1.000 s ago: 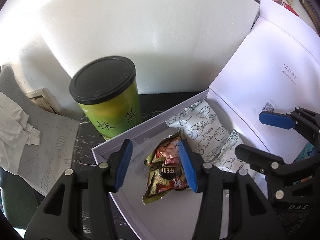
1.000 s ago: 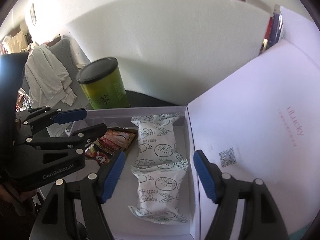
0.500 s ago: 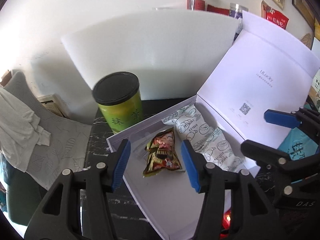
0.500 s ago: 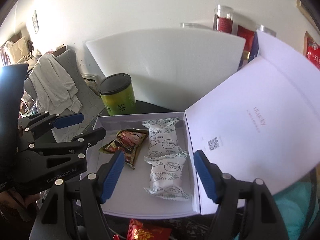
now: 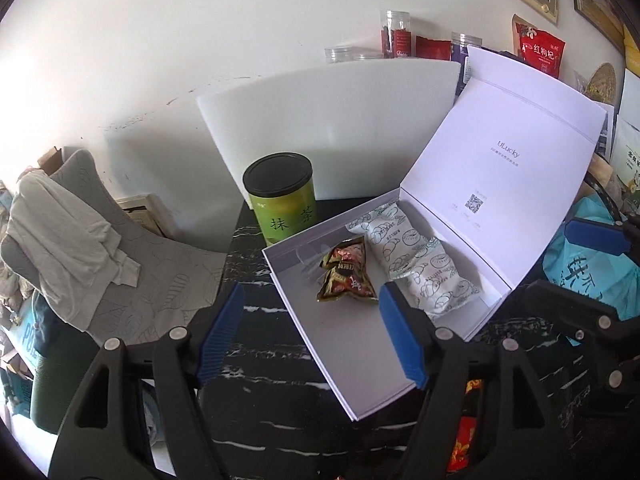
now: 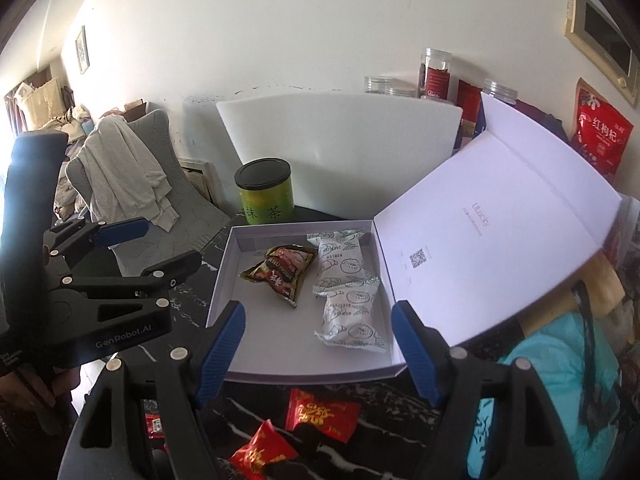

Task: Organize objects
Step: 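Open both grippers releasing the cereal bag and pastry packet in the box, then withdraw both tools from the box toward the red candies on the table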

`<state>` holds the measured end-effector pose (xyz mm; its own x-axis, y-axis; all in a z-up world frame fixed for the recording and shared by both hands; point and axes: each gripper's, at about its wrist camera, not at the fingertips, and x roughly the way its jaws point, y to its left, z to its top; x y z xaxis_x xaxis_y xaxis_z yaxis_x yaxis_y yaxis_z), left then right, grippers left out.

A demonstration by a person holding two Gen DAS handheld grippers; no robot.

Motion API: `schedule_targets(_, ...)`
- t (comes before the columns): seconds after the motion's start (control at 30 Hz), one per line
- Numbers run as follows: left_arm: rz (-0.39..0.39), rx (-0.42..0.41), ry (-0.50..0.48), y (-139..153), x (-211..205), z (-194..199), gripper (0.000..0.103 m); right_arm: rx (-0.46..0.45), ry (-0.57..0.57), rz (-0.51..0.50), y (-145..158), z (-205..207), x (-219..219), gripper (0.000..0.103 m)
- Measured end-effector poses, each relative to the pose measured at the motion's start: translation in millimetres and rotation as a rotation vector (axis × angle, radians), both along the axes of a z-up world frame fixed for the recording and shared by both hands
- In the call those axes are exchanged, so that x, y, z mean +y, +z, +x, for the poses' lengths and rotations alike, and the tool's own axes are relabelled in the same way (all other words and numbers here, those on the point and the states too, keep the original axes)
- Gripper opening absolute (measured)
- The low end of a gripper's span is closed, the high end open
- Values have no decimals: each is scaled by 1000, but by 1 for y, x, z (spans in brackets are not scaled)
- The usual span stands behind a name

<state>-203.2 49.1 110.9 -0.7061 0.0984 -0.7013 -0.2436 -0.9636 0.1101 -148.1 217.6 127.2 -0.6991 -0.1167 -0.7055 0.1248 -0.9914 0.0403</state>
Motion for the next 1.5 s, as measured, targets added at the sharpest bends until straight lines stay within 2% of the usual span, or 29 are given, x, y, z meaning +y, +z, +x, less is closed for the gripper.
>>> schedule_targets(0.23, -13, 46, 7, 16, -7, 40, 79, 23, 1, 8, 11, 35, -9, 76)
schedule_targets(0.47, 5, 67, 7, 20, -15, 74, 83, 43, 19, 27, 14, 68, -20, 76)
schedule_targets(0.87, 16, 105, 21, 24, -15, 115, 92, 45, 25, 19, 8, 98, -15, 78)
schedule_targets(1.07, 32, 95, 18, 22, -11, 126, 92, 30, 10, -7, -2, 104, -7, 78)
schedule_targets(1.27, 10, 94, 19, 17, -7, 139, 92, 21, 8, -15, -7, 110, -5, 78)
schedule_targets(1.5, 31, 34, 12, 1, -17, 148, 92, -1, 39, -23, -24, 119, -13, 78)
